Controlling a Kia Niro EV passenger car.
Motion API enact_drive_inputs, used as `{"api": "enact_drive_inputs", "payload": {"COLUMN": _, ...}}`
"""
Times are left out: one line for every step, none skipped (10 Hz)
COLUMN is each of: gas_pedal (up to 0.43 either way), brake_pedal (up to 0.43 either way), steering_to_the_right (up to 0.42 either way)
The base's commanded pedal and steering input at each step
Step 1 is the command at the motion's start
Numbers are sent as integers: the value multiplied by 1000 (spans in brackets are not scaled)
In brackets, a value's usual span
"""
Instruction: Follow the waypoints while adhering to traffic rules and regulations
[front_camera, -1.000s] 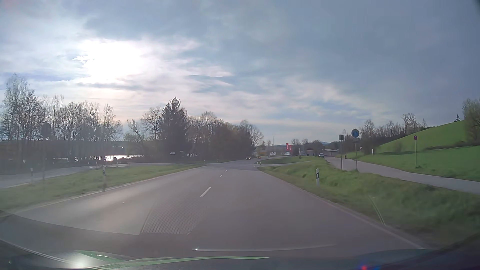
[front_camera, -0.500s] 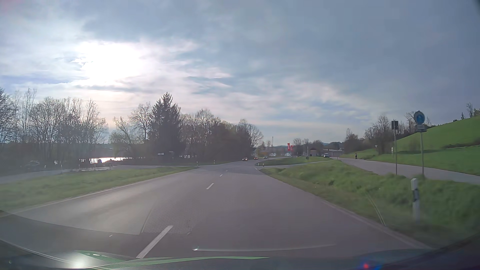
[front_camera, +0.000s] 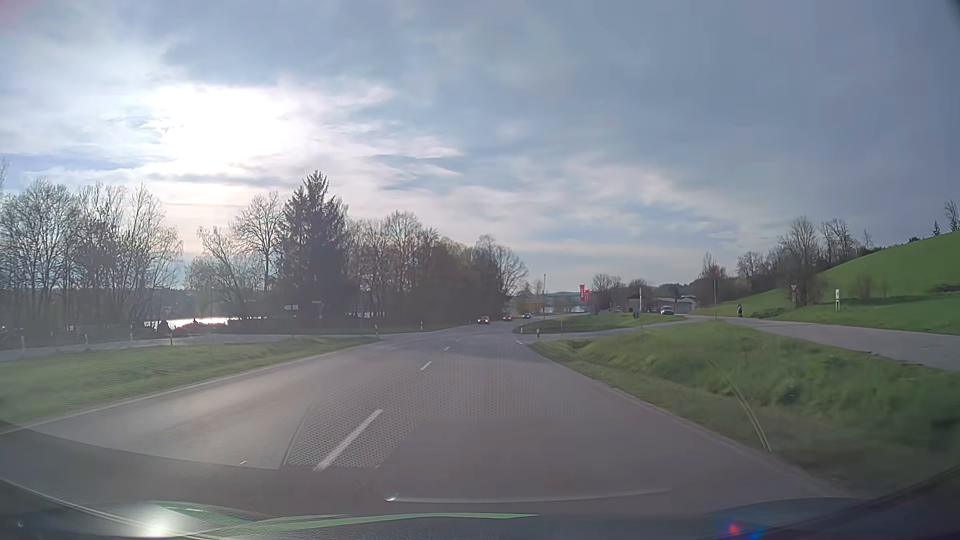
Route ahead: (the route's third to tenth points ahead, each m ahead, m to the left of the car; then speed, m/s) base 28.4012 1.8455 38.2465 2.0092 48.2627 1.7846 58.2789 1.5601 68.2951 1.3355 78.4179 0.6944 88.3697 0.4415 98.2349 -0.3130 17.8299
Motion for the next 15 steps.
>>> {"api": "enact_drive_inputs", "payload": {"gas_pedal": 79, "brake_pedal": 0, "steering_to_the_right": 2}}
{"api": "enact_drive_inputs", "payload": {"gas_pedal": 79, "brake_pedal": 0, "steering_to_the_right": 3}}
{"api": "enact_drive_inputs", "payload": {"gas_pedal": 79, "brake_pedal": 0, "steering_to_the_right": 4}}
{"api": "enact_drive_inputs", "payload": {"gas_pedal": 79, "brake_pedal": 0, "steering_to_the_right": 5}}
{"api": "enact_drive_inputs", "payload": {"gas_pedal": 79, "brake_pedal": 0, "steering_to_the_right": 5}}
{"api": "enact_drive_inputs", "payload": {"gas_pedal": 79, "brake_pedal": 0, "steering_to_the_right": 5}}
{"api": "enact_drive_inputs", "payload": {"gas_pedal": 79, "brake_pedal": 0, "steering_to_the_right": 5}}
{"api": "enact_drive_inputs", "payload": {"gas_pedal": 79, "brake_pedal": 0, "steering_to_the_right": 5}}
{"api": "enact_drive_inputs", "payload": {"gas_pedal": 79, "brake_pedal": 0, "steering_to_the_right": 5}}
{"api": "enact_drive_inputs", "payload": {"gas_pedal": 79, "brake_pedal": 0, "steering_to_the_right": 5}}
{"api": "enact_drive_inputs", "payload": {"gas_pedal": 79, "brake_pedal": 0, "steering_to_the_right": 4}}
{"api": "enact_drive_inputs", "payload": {"gas_pedal": 79, "brake_pedal": 0, "steering_to_the_right": 4}}
{"api": "enact_drive_inputs", "payload": {"gas_pedal": 79, "brake_pedal": 0, "steering_to_the_right": 5}}
{"api": "enact_drive_inputs", "payload": {"gas_pedal": 79, "brake_pedal": 0, "steering_to_the_right": 4}}
{"api": "enact_drive_inputs", "payload": {"gas_pedal": 87, "brake_pedal": 0, "steering_to_the_right": 4}}
